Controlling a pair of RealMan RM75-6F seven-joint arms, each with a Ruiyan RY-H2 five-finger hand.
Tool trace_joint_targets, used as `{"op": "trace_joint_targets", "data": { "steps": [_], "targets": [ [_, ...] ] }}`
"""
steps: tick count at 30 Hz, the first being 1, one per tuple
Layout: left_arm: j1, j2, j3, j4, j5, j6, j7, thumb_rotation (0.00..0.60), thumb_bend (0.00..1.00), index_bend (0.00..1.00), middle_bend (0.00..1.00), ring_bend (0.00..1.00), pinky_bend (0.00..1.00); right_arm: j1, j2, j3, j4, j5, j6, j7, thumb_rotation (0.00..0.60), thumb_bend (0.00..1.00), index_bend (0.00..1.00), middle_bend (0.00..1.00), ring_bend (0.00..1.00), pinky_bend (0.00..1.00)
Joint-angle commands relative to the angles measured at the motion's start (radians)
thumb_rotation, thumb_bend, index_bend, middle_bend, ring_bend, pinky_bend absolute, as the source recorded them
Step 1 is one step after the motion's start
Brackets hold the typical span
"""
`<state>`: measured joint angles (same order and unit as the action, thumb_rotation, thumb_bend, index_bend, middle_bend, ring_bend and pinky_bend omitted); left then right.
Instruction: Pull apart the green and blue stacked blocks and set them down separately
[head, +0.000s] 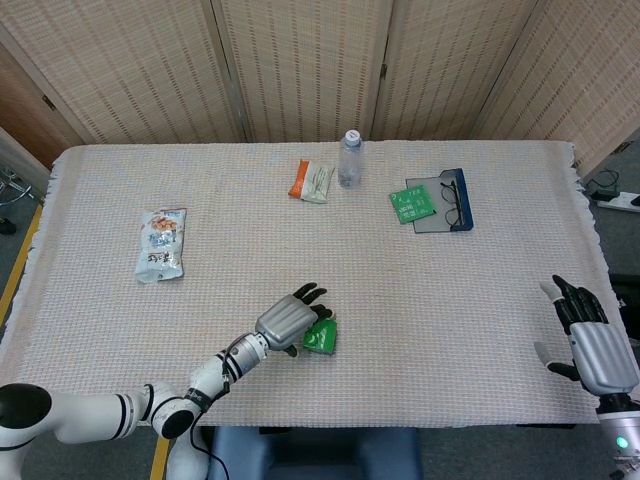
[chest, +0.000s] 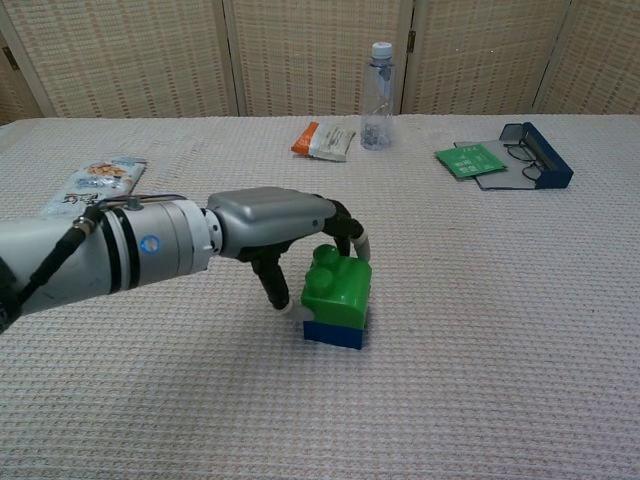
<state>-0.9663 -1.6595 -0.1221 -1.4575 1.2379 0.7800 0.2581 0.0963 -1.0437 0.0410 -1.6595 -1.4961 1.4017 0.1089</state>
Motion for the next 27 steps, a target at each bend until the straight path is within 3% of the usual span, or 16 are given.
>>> {"op": "trace_joint_targets", "data": {
  "steps": [1, 4, 10, 20, 27],
  "targets": [
    [0.006, -0.005, 0.000, 0.008, 0.013, 0.009, -0.021, 0.600, 0.30, 0.49, 0.58, 0.14, 0.00, 0.001, -0.001, 0.000, 0.001, 0.002, -0.003, -0.001, 0.600, 0.41, 0.00, 0.00, 0.00, 0.00],
    [0.016, -0.009, -0.001, 0.009, 0.028, 0.029, -0.046, 0.600, 0.33, 0.57, 0.66, 0.19, 0.00, 0.003, -0.001, 0.001, 0.001, 0.004, -0.006, 0.000, 0.600, 0.41, 0.00, 0.00, 0.00, 0.00],
    [0.072, -0.055, -0.019, 0.035, 0.057, 0.156, -0.096, 0.600, 0.44, 0.83, 0.94, 0.47, 0.03, 0.002, -0.001, -0.002, -0.001, 0.000, -0.003, -0.003, 0.600, 0.41, 0.00, 0.00, 0.00, 0.00],
    [0.125, 0.045, -0.014, -0.108, 0.054, 0.182, -0.134, 0.600, 0.44, 0.85, 0.95, 0.49, 0.04, 0.034, -0.019, -0.015, 0.028, -0.021, -0.064, 0.069, 0.600, 0.41, 0.00, 0.00, 0.00, 0.00],
    [0.159, 0.113, -0.010, -0.202, 0.078, 0.228, -0.112, 0.600, 0.44, 0.85, 0.96, 0.49, 0.04, 0.113, -0.067, -0.047, 0.107, -0.115, -0.164, 0.334, 0.600, 0.41, 0.00, 0.00, 0.00, 0.00]
  ]
}}
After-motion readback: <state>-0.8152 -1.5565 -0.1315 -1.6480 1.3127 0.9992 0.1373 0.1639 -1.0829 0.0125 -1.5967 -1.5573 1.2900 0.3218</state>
